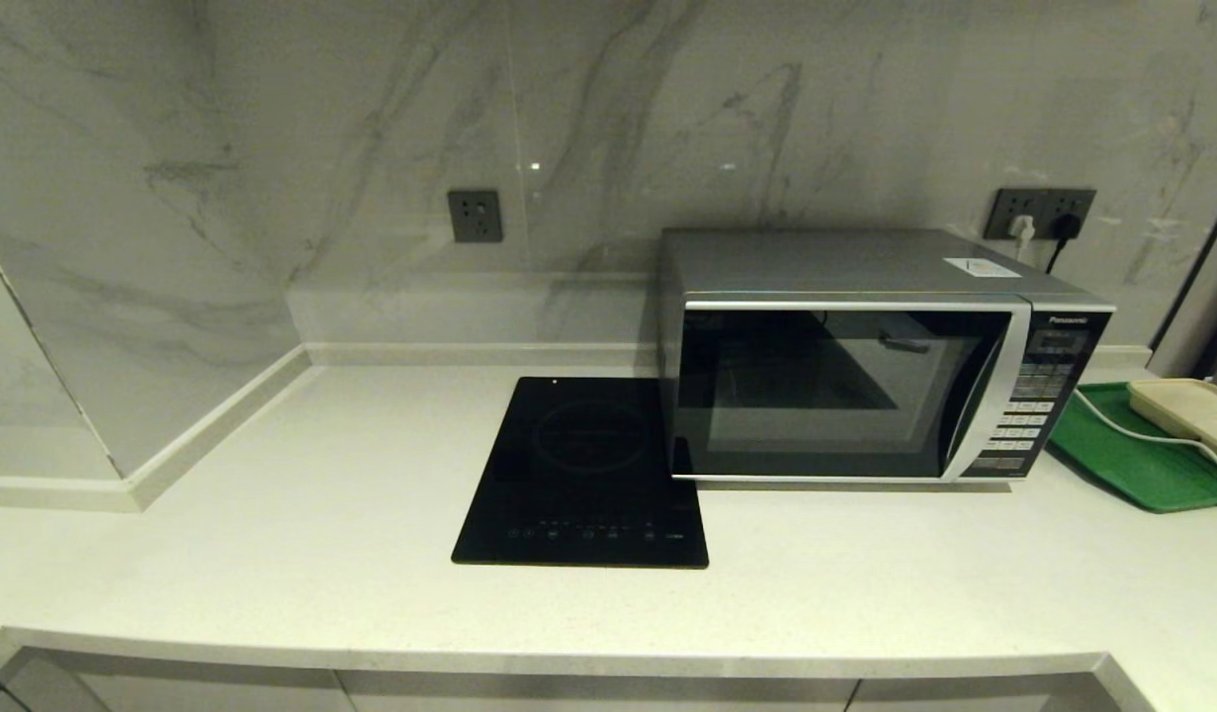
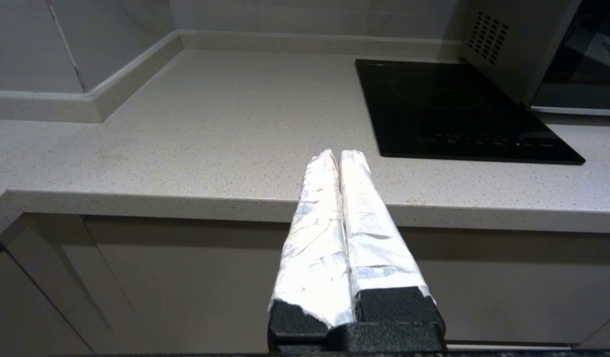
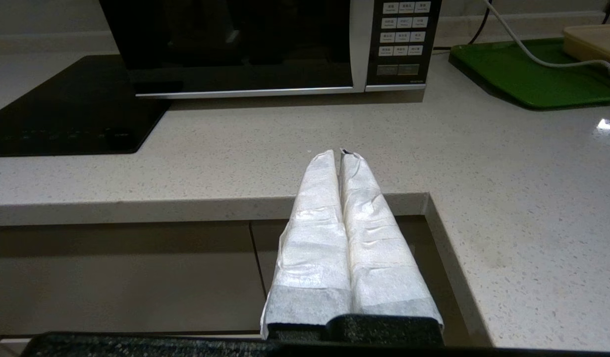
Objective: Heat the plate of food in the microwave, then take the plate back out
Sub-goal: Open the microwave oven
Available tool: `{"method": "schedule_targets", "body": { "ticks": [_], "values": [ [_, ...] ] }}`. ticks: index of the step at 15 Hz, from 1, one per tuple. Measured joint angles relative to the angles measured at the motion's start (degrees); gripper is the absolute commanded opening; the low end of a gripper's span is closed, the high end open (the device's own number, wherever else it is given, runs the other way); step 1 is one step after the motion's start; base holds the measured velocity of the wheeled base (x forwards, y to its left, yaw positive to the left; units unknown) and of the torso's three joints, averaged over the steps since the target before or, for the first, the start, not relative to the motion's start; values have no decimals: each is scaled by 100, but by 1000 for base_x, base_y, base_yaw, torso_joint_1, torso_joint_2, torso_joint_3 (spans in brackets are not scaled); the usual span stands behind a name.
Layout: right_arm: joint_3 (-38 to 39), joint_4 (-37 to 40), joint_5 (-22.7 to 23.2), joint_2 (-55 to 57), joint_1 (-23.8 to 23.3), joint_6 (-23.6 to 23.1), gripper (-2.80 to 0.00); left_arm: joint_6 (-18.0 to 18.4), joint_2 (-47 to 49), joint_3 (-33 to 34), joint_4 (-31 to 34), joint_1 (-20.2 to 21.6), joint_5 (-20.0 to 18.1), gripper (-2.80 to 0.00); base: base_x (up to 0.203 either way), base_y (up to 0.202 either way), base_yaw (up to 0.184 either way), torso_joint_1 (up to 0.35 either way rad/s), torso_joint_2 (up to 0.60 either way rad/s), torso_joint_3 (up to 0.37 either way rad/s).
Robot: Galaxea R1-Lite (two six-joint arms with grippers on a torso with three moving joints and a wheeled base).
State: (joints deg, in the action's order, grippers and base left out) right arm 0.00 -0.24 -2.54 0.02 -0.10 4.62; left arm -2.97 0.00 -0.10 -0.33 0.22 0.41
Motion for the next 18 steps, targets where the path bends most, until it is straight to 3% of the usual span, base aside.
{"method": "schedule_targets", "body": {
  "ticks": [7, 12, 18],
  "values": [
    [-247, 59, -16, 14, -4, 74, -280, 1, 0, 0, 2, 0, -1, -280, 0, 0, 0, 0, 0, 0],
    [-2427, 595, -81, 899, -10, 120, -280, 2, 0, 0, 0, 0, 0, -280, 0, 0, 0, 0, 0, 0],
    [-4761, 2253, -1367, 3067, -76, -437, -280, 2, 0, 0, 3, 0, 0, -280, 0, 0, 0, 0, 0, 0]
  ]
}}
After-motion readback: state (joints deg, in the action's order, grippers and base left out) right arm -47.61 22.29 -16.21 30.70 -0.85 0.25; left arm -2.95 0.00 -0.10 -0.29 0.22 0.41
